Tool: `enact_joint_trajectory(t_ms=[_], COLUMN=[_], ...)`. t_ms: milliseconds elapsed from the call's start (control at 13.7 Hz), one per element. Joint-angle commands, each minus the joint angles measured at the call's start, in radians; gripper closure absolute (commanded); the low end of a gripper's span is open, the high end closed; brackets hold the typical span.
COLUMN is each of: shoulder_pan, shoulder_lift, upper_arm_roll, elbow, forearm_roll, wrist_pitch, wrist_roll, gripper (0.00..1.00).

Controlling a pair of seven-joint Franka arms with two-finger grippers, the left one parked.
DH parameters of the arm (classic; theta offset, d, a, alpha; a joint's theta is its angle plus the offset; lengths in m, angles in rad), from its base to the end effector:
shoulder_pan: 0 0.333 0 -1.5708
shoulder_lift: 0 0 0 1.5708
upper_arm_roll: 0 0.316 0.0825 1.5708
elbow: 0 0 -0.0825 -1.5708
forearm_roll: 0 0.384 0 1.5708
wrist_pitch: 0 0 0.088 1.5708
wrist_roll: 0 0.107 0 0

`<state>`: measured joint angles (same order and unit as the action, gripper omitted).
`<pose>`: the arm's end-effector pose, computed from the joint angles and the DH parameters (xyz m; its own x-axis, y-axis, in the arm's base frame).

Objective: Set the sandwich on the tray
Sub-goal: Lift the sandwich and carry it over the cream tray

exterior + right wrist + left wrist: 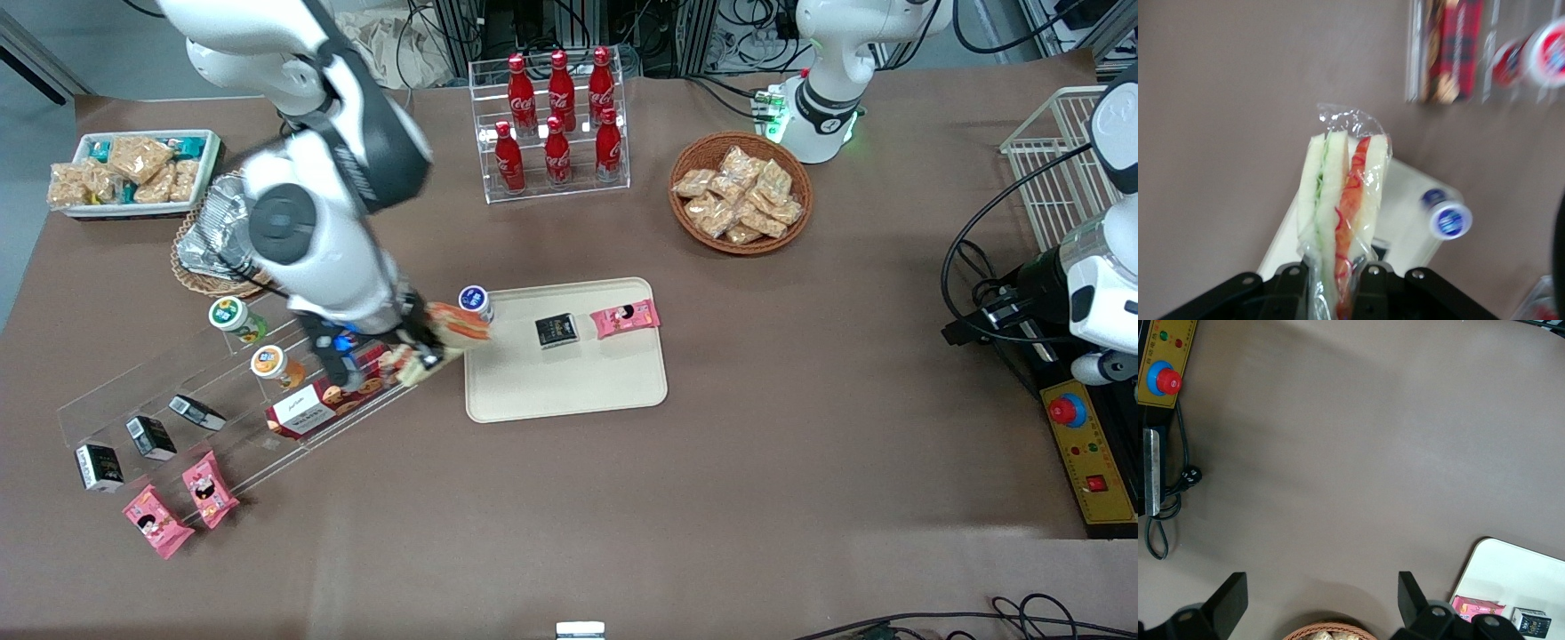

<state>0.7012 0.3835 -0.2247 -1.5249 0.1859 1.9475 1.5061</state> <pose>0.5852 0.3389 0.4479 0.4751 -0.8754 -0.0891 -0.8799 -0.4721 -0.0532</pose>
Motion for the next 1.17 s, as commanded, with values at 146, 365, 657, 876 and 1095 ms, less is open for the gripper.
enact_joint_trajectory(t_ms=[146, 365, 657, 876, 1095], shoulder_pan=[0.067, 0.099, 0.142, 0.185, 0.201], shoulder_lift=[0.152, 0.245, 0.336, 0.379, 0.420], upper_arm_roll=[-0.015, -0.015, -0.016, -0.016, -0.018], elbow=[0.032, 0.032, 0.032, 0.031, 0.031], forearm_roll=[0.024, 0.033, 0.033, 0.032, 0.030], wrist_pitch=[0.181, 0.319, 0.430, 0.479, 0.528], wrist_roll=[0.236, 0.365, 0.459, 0.500, 0.497], gripper=[1.00, 1.00, 1.00, 1.00, 1.00])
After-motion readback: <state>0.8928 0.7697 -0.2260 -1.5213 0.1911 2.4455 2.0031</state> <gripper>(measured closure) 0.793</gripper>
